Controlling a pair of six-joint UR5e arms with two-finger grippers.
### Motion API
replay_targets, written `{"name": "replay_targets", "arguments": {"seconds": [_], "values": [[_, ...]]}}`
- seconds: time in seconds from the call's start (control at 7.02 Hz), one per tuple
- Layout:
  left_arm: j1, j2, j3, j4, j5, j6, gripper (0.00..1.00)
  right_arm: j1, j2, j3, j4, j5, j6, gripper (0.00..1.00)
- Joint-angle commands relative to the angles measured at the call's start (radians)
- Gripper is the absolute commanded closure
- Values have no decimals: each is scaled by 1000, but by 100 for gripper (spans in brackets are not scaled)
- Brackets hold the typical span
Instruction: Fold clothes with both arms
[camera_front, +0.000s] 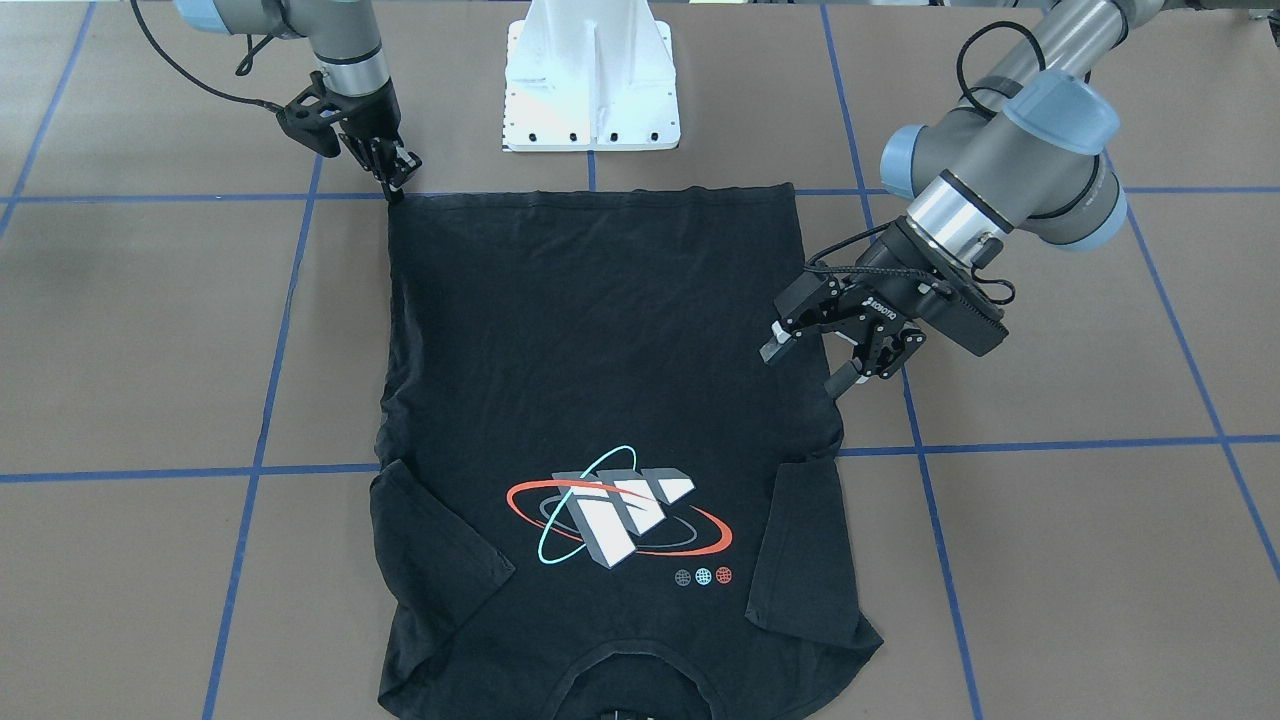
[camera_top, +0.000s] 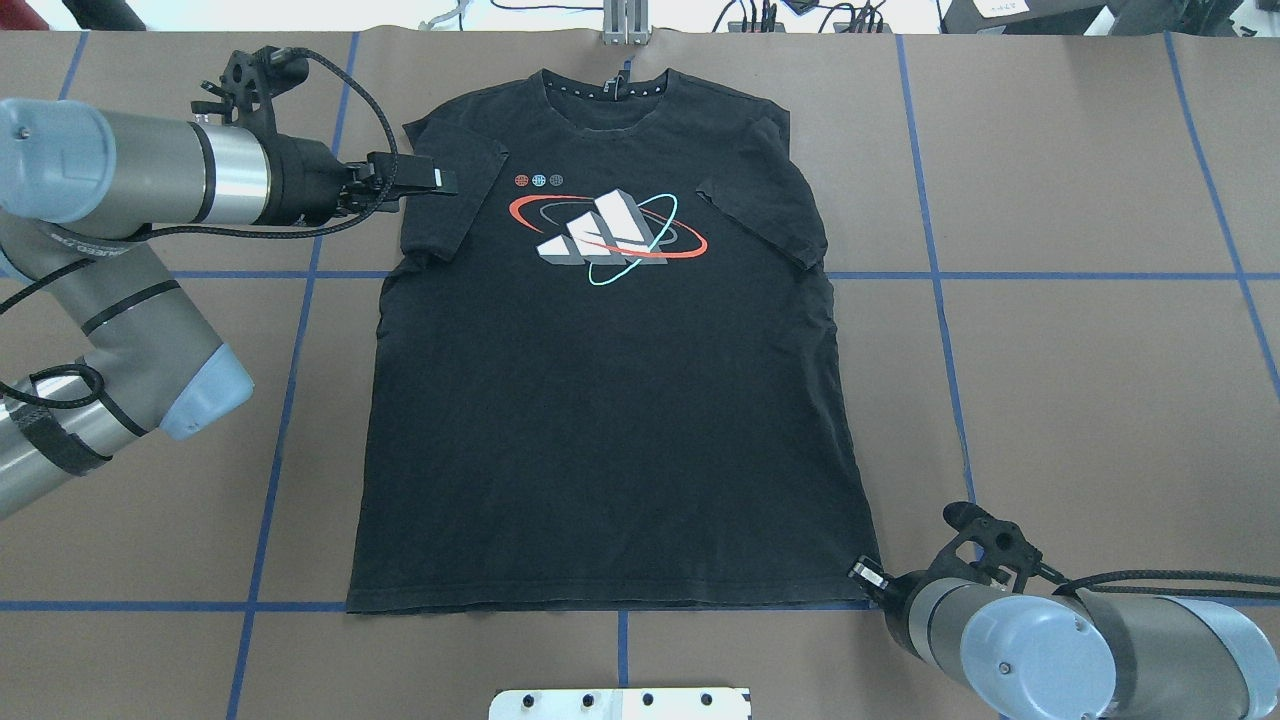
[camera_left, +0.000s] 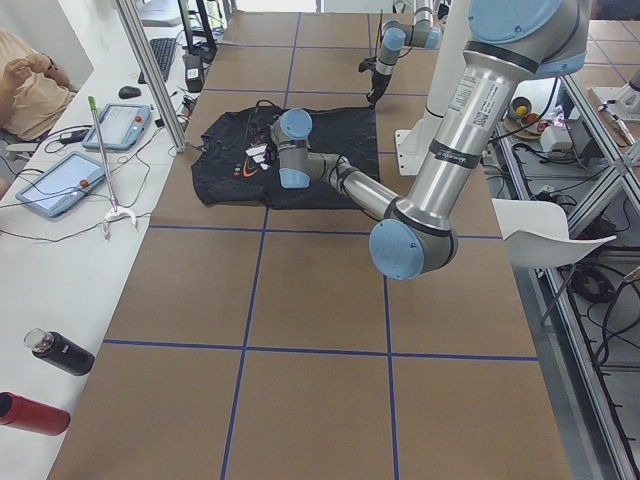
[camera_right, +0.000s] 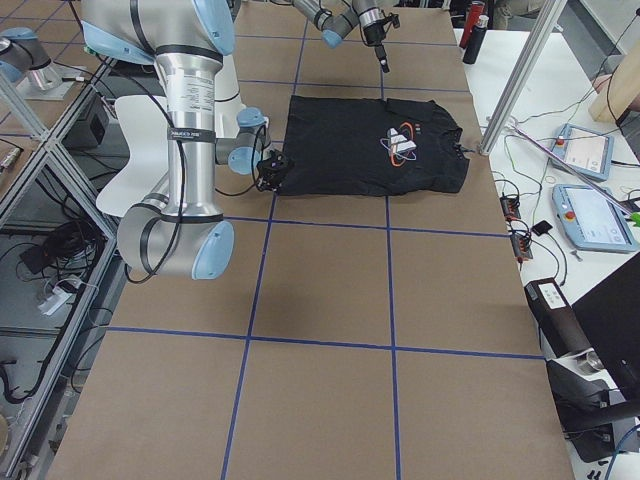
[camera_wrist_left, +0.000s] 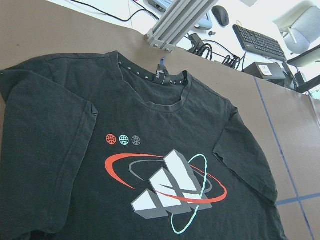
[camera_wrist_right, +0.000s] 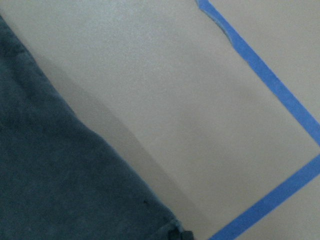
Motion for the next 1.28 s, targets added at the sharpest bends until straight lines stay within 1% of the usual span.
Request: {"name": "replay_targets", "arguments": {"seconds": [0.0, 0.14, 0.29, 0.43, 0.57, 0.86, 1.0, 1.14], "values": [[22, 13, -43, 6, -6, -152, 1, -17, -44, 68, 0, 25, -1, 100], [98, 89, -114, 6, 9, -218, 1, -30, -70, 96, 0, 35, -1, 100], [166, 207, -225, 6, 59, -257, 1, -46, -77, 107, 0, 36, -1, 100], [252, 308, -295, 6, 159, -289, 1, -64, -102, 126, 2, 35, -1, 100], [321, 368, -337, 6, 243, -324, 1, -64, -103, 137, 2, 33, -1, 100], [433, 502, -380, 23, 340, -407, 1, -63, -106, 153, 2, 33, 0, 100], [484, 522, -388, 103, 388, -486, 1, -64, -104, 153, 2, 26, 3, 100], [539, 519, -410, 189, 409, -525, 1, -64, -103, 154, 2, 21, 32, 100]]}}
